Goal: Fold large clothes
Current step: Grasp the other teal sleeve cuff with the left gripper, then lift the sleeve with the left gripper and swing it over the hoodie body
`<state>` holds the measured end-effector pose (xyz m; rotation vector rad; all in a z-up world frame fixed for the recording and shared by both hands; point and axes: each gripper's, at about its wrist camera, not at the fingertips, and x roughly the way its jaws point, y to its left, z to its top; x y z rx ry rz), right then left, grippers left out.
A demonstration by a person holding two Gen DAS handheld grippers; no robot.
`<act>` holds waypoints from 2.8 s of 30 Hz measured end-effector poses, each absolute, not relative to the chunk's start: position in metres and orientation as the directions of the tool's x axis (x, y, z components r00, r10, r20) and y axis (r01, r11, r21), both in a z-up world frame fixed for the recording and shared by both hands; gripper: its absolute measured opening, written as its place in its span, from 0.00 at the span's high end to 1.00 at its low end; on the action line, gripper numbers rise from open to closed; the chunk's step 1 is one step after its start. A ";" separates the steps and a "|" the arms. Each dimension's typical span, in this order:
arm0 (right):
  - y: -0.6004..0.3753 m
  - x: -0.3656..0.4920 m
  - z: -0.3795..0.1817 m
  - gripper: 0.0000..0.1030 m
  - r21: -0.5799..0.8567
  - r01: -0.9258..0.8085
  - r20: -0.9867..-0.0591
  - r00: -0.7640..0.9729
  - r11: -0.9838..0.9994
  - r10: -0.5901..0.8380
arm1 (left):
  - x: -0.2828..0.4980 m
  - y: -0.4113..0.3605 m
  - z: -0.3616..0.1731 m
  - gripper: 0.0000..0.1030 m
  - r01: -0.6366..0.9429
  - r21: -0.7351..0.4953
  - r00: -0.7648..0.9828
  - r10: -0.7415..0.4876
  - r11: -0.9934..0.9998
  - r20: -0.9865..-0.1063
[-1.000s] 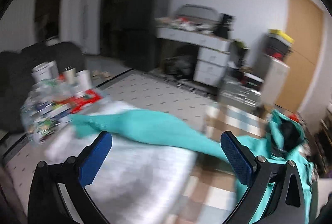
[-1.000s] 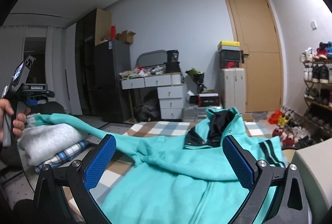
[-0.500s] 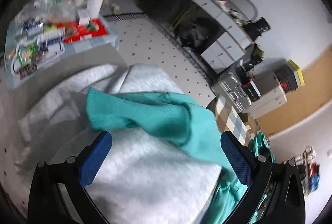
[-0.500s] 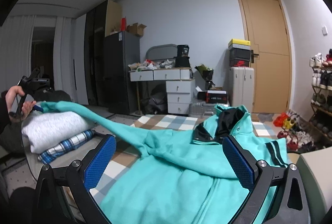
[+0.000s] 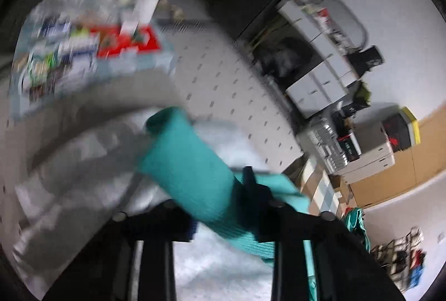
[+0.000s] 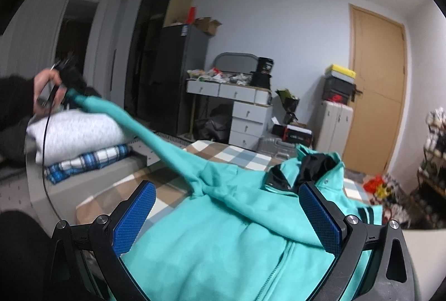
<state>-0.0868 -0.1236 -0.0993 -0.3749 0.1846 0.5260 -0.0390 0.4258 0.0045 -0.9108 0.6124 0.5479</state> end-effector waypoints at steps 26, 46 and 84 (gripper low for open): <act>-0.115 -0.091 -0.104 0.00 -0.279 -0.595 -0.313 0.798 0.753 0.515 | -0.082 0.397 -0.009 0.60 -0.557 -0.693 0.787 0.024 0.458 -0.617; -0.116 -0.089 -0.107 0.00 -0.276 -0.595 -0.328 0.796 0.755 0.508 | -0.085 0.405 0.001 0.56 -0.512 -0.702 0.820 0.041 0.495 -0.570; -0.226 -0.083 -0.083 0.00 0.175 -0.320 -0.323 0.875 0.931 0.361 | 0.123 0.095 0.188 0.97 0.113 -0.462 0.871 -0.312 0.880 -0.380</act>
